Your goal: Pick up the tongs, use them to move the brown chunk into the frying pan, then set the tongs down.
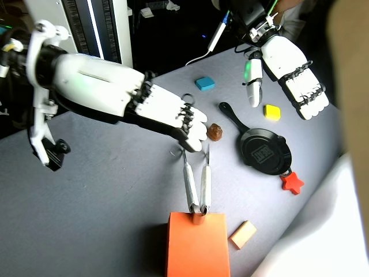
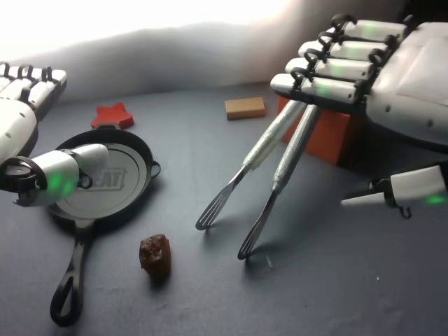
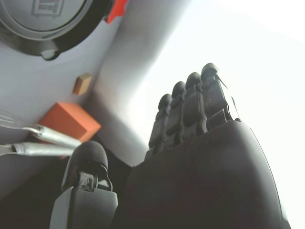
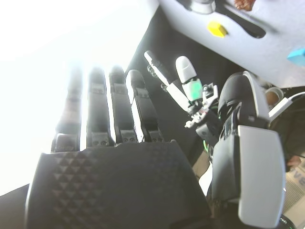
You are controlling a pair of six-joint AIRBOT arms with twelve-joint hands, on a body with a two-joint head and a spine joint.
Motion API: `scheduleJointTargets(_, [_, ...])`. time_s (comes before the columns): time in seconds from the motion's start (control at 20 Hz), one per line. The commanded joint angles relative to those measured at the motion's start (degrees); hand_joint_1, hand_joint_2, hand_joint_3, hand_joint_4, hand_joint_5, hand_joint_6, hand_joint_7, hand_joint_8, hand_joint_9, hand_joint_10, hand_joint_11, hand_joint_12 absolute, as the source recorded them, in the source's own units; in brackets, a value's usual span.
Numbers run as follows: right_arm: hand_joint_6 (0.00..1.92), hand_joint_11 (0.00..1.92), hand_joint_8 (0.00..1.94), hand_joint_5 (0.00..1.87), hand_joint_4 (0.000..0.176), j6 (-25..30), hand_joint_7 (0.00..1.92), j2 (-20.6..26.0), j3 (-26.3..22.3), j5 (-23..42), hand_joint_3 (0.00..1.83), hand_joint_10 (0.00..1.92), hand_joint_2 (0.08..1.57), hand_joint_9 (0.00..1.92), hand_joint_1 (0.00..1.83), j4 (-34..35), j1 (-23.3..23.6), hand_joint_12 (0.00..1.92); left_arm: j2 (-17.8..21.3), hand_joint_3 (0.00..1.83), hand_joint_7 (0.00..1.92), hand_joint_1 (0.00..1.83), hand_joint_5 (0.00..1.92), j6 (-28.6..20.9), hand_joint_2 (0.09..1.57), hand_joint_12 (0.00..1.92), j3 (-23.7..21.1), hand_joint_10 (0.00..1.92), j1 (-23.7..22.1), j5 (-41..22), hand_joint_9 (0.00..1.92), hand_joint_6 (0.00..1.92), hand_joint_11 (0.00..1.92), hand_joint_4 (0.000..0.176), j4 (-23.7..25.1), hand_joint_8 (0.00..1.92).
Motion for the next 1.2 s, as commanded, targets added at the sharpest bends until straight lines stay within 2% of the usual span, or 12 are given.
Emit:
scheduleJointTargets(0.0, [0.00, 0.00, 0.00, 0.04, 0.000, -0.7, 0.07, -1.0, 1.3, 3.0, 0.00, 0.00, 0.92, 0.07, 0.91, 0.1, 0.9, 0.26, 0.6, 0.01, 0.02, 0.00, 0.00, 0.1, 1.28, 0.00, -0.1, 0.00, 0.0, -5.3, 0.01, 0.00, 0.00, 0.000, 3.7, 0.00])
scheduleJointTargets(0.05, [0.00, 0.00, 0.00, 0.03, 0.000, -1.3, 0.04, -1.9, 2.2, 2.9, 0.00, 0.00, 0.91, 0.05, 1.01, 0.1, 0.9, 0.12, 0.6, 0.01, 0.02, 0.00, 0.00, 0.1, 1.28, 0.00, -0.2, 0.00, 0.2, -5.3, 0.01, 0.00, 0.00, 0.000, 3.8, 0.00])
scheduleJointTargets(0.1, [0.00, 0.00, 0.00, 0.02, 0.000, -2.0, 0.03, -3.2, 3.6, 2.2, 0.00, 0.00, 0.91, 0.04, 1.11, 0.1, 1.2, 0.08, 0.6, 0.01, 0.03, 0.00, 0.01, 0.1, 1.28, 0.00, -0.3, 0.01, 0.3, -5.3, 0.03, 0.00, 0.00, 0.000, 4.0, 0.00])
scheduleJointTargets(0.2, [0.00, 0.00, 0.00, 0.00, 0.000, -2.0, 0.02, -6.4, 7.0, -1.6, 0.00, 0.00, 0.94, 0.02, 1.09, 0.1, 2.8, 0.01, 0.6, 0.01, 0.03, 0.00, 0.00, 0.1, 1.29, 0.00, -0.5, 0.01, 0.6, -5.3, 0.02, 0.00, 0.00, 0.000, 4.2, 0.00])
scheduleJointTargets(0.35, [0.00, 0.01, 0.00, 0.00, 0.000, -2.7, 0.02, -11.9, 12.6, -7.8, 0.01, 0.00, 0.96, 0.01, 1.02, 0.1, 5.7, 0.00, 0.6, 0.02, 0.04, 0.00, 0.01, 0.1, 1.30, 0.00, -1.1, 0.01, 1.3, -5.3, 0.02, 0.00, 0.00, 0.000, 4.7, 0.01])
scheduleJointTargets(0.55, [0.00, 0.00, 0.00, 0.00, 0.000, -2.8, 0.02, -16.6, 16.6, -13.5, 0.01, 0.00, 0.98, 0.00, 0.97, 0.1, 8.3, 0.00, 0.7, 0.01, 0.04, 0.00, 0.00, -0.5, 1.31, 0.00, -1.4, 0.00, 1.8, -5.3, 0.02, 0.00, 0.00, 0.000, 4.7, 0.00])
scheduleJointTargets(0.75, [0.00, 0.00, 0.00, 0.00, 0.000, -5.4, 0.00, -21.9, 21.8, -19.8, 0.02, 0.00, 1.00, 0.00, 1.02, 0.2, 9.9, 0.00, 0.7, 0.01, 0.04, 0.00, 0.01, -0.5, 1.31, 0.00, -1.1, 0.01, 1.1, -5.5, 0.03, 0.01, 0.01, 0.000, 4.7, 0.00])
scheduleJointTargets(1.15, [0.00, 0.00, 0.00, 0.00, 0.000, -8.8, 0.00, -27.2, 26.0, -23.8, 0.03, 0.00, 1.01, 0.00, 1.01, 0.2, 9.6, 0.00, 0.8, 0.01, 0.04, 0.00, 0.00, -4.2, 1.33, 0.00, -0.2, 0.00, 1.9, -5.2, 0.03, 0.00, 0.00, 0.000, 6.5, 0.00])
